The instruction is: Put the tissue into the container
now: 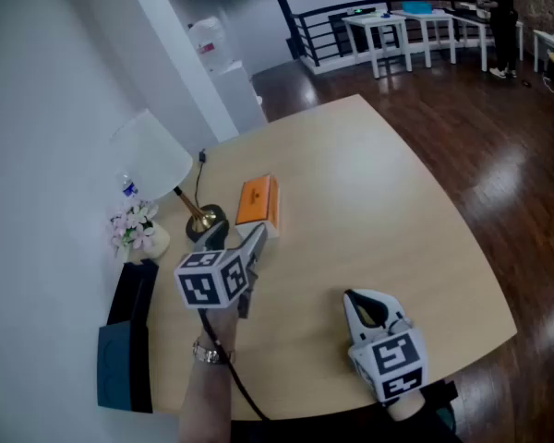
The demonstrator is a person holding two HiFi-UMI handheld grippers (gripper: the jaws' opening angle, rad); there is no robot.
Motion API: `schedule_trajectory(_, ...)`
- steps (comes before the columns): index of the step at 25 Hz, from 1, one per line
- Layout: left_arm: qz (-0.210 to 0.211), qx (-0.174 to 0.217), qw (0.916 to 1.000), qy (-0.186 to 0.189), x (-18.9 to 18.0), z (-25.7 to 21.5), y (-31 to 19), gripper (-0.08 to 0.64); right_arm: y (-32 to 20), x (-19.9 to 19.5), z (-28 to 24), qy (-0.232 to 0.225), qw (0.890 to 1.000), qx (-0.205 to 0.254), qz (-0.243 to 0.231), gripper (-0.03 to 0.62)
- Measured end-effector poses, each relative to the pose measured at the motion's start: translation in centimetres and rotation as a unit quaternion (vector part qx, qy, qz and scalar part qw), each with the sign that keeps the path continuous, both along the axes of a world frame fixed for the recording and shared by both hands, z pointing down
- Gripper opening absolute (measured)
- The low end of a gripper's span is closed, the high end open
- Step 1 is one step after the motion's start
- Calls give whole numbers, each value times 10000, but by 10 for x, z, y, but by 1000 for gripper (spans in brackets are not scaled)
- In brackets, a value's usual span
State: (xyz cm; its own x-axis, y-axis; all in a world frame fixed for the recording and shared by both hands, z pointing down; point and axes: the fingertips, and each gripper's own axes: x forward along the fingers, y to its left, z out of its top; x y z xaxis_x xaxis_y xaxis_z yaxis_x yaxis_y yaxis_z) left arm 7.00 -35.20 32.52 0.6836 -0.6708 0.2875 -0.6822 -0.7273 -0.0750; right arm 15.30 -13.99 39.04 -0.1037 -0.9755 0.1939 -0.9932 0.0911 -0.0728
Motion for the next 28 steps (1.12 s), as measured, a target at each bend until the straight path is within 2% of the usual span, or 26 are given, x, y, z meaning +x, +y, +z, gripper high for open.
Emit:
schedule_trajectory(1,-31,-65,9999,-90,6,4,-12,439,2,-2,-2,-79,10000,-28,11,0)
schedule_trajectory(3,-115,-154,9995,-254,16,13,-36,521,5,-6,-4,-183,9998,-71,20,0)
schedule_trajectory(5,-203,-242,9989,-334,23,22,-58,557,7,-7,-4,-210,9997,-94,18,0)
schedule_trajectory(8,-244,-457,9981,-329,32,33,-83,560,7,-7,-3,-197,9998,-96,10,0)
schedule_trajectory(11,-206,-528,9971,-508,41,32,-102,560,7,-6,0,-136,9999,-78,-20,0)
schedule_trajectory(14,-102,-631,9932,-975,51,36,-116,560,5,-5,1,-116,9999,-64,-32,0)
schedule_trajectory(17,-26,-1030,9841,-1450,52,62,-122,549,4,-5,0,-109,9999,-71,-38,0)
schedule_trajectory(18,14,-1211,9819,-1455,52,72,-121,541,4,-5,1,-91,9999,-68,-47,0)
schedule_trajectory(20,58,-1478,9819,-1187,51,81,-118,494,4,-4,2,-56,9999,-53,-65,0)
schedule_trajectory(23,31,-1437,9844,-1012,46,79,-116,457,4,-5,3,-66,9999,-46,-62,0)
schedule_trajectory(28,110,-1415,9834,-1130,44,77,-110,423,5,-5,0,-107,9999,-71,-26,0)
